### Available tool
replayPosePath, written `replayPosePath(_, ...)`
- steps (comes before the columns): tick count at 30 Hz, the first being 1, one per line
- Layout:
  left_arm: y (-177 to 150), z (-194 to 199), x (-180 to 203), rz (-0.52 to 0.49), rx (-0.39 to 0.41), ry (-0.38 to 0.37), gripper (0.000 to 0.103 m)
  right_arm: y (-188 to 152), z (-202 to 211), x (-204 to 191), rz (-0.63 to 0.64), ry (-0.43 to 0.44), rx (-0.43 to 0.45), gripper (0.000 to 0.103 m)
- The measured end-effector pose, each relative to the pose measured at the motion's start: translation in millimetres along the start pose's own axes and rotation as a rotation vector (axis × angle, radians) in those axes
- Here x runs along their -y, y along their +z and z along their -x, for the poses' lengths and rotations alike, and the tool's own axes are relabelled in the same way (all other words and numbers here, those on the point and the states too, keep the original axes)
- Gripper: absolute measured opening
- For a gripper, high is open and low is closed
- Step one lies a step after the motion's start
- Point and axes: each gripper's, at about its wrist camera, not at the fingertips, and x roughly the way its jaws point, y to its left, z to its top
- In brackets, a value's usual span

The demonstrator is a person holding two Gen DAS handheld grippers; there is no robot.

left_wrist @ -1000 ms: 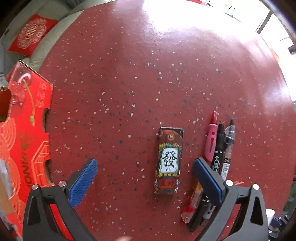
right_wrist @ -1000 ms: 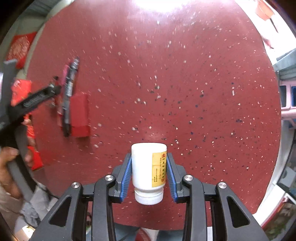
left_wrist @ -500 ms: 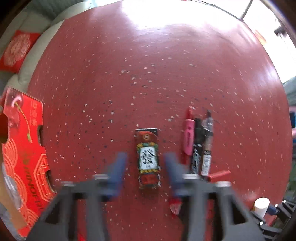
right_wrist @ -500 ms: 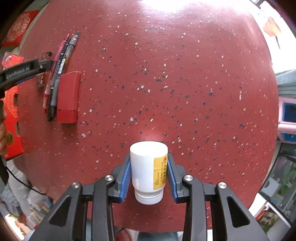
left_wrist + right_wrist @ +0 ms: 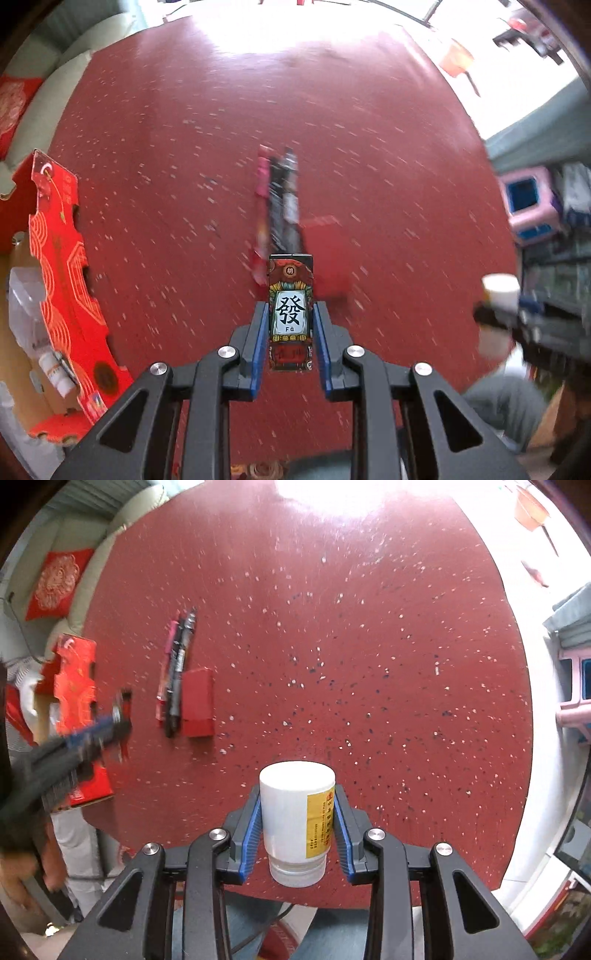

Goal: Organize rigid objects

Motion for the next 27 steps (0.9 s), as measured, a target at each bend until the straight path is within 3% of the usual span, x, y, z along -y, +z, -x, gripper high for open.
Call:
replayPosePath(7, -24.2, 15.5, 25.9, -0.082, 0.024, 0.003, 0.025, 10.2, 23.9, -10.2, 0.056, 0.011, 0.04, 0.037)
replayPosePath(15, -20.2, 39.4, 20.0, -0.036, 0.111, 0.015, 0.025, 17.9, 34.0, -30.6, 0.126, 0.014, 0.074, 0.037)
replayPosePath(27, -31.6, 40.5, 4.2, 0.05, 0.145, 0.012, 0.026, 17.3, 36.9, -34.4, 0.159, 0.0, 0.06, 0.037)
